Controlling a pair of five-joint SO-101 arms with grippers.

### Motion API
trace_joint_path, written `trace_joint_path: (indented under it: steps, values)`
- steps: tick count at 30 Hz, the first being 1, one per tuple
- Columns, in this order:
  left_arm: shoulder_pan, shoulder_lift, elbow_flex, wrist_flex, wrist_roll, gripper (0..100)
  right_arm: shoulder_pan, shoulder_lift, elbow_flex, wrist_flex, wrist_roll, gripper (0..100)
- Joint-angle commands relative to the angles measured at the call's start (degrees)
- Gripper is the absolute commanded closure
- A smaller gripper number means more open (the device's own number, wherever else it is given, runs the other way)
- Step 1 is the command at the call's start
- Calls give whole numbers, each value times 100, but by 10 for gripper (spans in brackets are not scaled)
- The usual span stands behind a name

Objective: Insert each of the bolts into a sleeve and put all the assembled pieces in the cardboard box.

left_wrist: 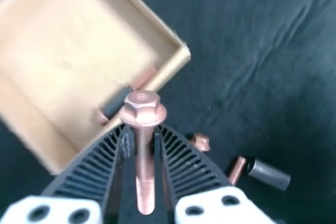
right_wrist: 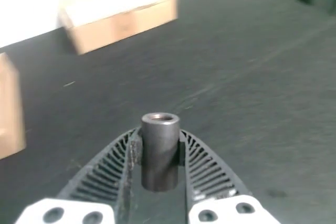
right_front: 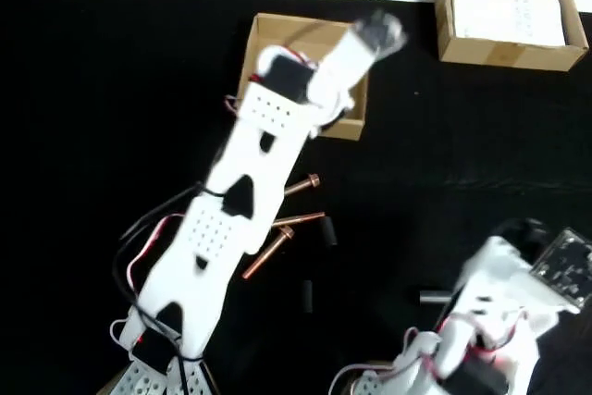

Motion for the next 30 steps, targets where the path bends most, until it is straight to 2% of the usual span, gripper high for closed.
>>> trace_joint_path:
  steps: [1, 5, 12, 15, 20, 25, 30]
  values:
    - [-154, -1385, 180, 26, 62, 991, -646, -40, -708, 708, -158, 991]
    - [-400, -2730, 1358, 35, 62, 991, -1103, -40, -910, 1077, -158, 991]
    - [-453, -5560, 4884, -9, 44, 991, -1956, -40, -866, 1024, -158, 991]
    - [-382, -6580, 6088, -26, 44, 991, -2563, -40, -831, 804, -158, 991]
    - [-400, -8004, 7873, -563, 44, 991, -3389, -40, -462, -22, -158, 991]
    - [-400, -9613, 10079, -1653, 44, 991, -3749, -40, -286, -426, -360, 991]
    - [-321, -11486, 12523, -3824, 97, 991, -3899, -40, 127, -708, -422, 991]
